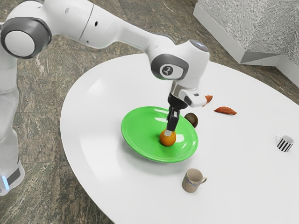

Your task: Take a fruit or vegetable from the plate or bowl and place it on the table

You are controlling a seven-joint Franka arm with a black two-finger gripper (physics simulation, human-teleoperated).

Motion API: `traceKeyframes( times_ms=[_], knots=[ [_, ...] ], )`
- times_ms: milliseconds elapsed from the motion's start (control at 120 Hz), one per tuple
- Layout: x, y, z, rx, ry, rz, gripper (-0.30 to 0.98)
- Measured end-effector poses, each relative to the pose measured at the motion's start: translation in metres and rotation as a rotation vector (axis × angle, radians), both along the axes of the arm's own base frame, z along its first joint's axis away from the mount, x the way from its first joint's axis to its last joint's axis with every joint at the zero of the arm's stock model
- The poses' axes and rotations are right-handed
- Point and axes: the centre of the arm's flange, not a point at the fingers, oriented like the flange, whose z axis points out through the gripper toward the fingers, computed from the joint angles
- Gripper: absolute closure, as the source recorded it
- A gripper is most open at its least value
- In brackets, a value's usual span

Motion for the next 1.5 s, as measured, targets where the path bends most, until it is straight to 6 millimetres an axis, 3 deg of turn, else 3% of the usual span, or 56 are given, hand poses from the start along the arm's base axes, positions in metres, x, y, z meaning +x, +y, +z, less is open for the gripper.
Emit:
traceKeyframes(
  times_ms=[217, 550, 933, 1300, 1500],
  knots=[
    [-0.001, -0.002, -0.004, 0.0, 0.002, -0.008, 0.0],
    [-0.004, -0.001, -0.034, 0.001, 0.028, -0.009, 0.0],
    [0.008, -0.001, -0.035, -0.019, 0.002, -0.001, 0.0],
    [0.011, -0.001, -0.05, -0.022, 0.018, 0.0, 0.0],
    [0.013, 0.0, -0.051, -0.022, -0.012, -0.017, 0.33]
  ],
)
